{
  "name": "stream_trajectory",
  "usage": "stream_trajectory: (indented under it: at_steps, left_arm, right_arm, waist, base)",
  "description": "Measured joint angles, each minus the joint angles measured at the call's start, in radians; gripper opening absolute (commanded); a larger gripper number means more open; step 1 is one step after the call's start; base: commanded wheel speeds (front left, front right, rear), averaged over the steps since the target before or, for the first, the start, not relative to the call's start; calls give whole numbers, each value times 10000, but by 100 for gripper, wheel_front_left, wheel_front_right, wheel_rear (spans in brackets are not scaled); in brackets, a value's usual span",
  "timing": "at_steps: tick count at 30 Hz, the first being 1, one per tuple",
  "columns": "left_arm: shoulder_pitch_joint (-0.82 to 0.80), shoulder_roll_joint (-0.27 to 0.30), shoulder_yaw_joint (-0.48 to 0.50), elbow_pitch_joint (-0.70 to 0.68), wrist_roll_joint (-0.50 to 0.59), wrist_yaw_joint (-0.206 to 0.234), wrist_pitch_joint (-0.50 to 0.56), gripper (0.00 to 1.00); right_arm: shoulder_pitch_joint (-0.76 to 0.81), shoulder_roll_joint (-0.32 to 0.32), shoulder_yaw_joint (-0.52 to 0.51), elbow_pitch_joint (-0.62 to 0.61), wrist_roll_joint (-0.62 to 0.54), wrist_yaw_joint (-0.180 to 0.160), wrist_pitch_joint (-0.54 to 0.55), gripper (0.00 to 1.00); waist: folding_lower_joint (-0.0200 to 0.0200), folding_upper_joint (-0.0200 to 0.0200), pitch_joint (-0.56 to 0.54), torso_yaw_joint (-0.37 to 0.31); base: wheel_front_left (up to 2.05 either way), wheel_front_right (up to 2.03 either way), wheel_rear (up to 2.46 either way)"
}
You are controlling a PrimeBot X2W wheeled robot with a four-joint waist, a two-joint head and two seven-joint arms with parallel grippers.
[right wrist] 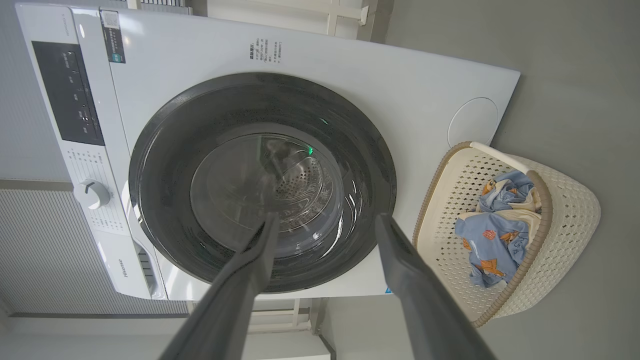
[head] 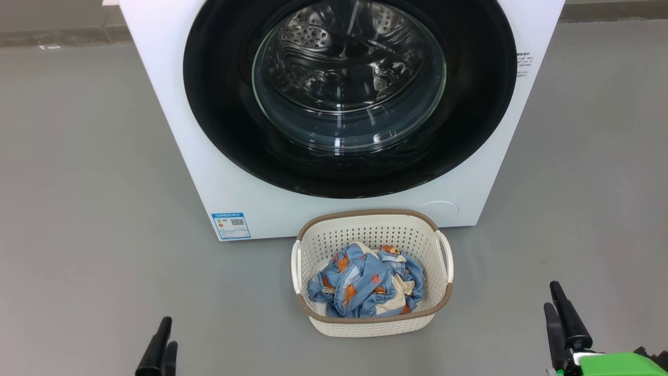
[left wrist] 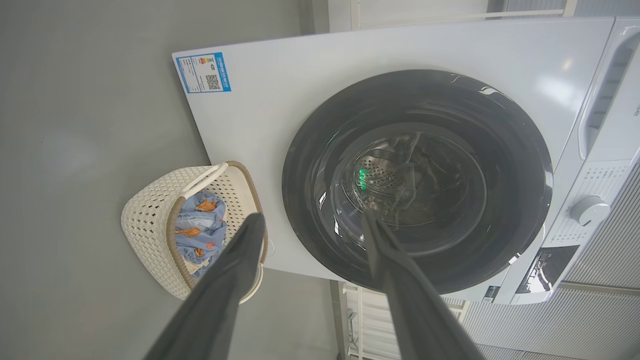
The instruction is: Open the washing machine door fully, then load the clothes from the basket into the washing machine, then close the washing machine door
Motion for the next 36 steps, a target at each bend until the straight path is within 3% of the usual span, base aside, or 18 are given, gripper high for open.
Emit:
stream_trajectory:
  at_steps: [6,15,36]
  left_arm:
    - [-4,54,-65,-13,341,0,-140,100]
    - [-10,54,-6,-119,1685,0,-416,100]
    - [-12,63,82,-767,5726,-2,-1022,100]
  right_arm:
    - [0,-17,52,-203,-748,0,-134,100]
    - [1,-79,153,-704,-2366,0,-397,100]
    - [1,-570,677,-1239,-6268,0,-1003,100]
  waist:
    - [0,0,1,7]
    - [0,0,-1,31]
    - [-1,0,25,99]
  base:
    - [0,0,0]
    - [0,0,0]
    - [0,0,0]
